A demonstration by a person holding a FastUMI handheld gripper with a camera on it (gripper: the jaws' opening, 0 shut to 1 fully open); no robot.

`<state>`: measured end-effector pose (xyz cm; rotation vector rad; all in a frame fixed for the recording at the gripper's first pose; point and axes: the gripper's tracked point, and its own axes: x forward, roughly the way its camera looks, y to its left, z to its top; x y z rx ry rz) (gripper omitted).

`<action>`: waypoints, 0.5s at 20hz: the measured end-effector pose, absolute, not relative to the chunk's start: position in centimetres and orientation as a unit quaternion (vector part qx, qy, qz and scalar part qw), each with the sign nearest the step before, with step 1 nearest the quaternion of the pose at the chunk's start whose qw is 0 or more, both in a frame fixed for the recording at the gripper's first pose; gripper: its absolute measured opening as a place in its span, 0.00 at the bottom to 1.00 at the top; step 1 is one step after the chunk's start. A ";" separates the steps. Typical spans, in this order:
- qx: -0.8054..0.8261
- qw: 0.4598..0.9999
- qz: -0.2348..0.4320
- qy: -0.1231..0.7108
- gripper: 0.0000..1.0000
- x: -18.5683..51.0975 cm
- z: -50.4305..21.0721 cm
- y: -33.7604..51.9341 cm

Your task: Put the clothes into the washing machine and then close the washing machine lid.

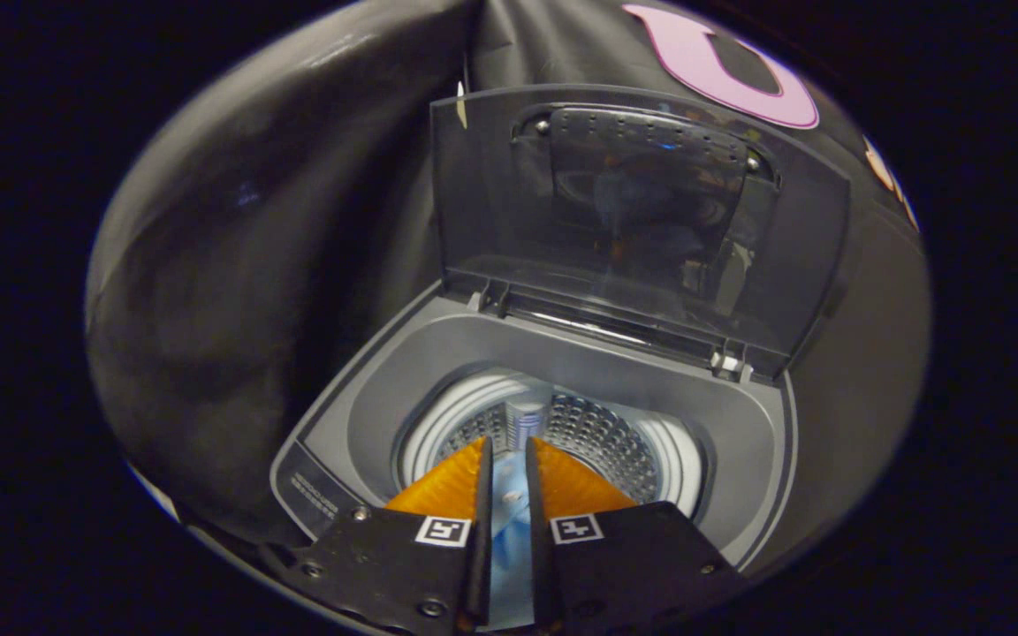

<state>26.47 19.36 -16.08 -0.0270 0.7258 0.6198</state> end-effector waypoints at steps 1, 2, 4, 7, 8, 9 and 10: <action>-0.001 0.891 0.296 0.344 0.19 27.0 -15.7 19.4; 0.007 0.892 0.295 0.342 0.19 27.1 -15.5 19.3; 0.008 0.894 0.289 0.343 0.23 27.3 -15.7 19.0; 0.007 0.900 0.276 0.338 0.29 27.4 -15.8 18.5; 0.009 0.903 0.273 0.332 0.29 27.5 -15.6 18.4; 0.010 0.907 0.267 0.325 0.30 27.8 -15.4 18.1; 0.012 0.913 0.260 0.313 0.32 28.2 -15.0 17.8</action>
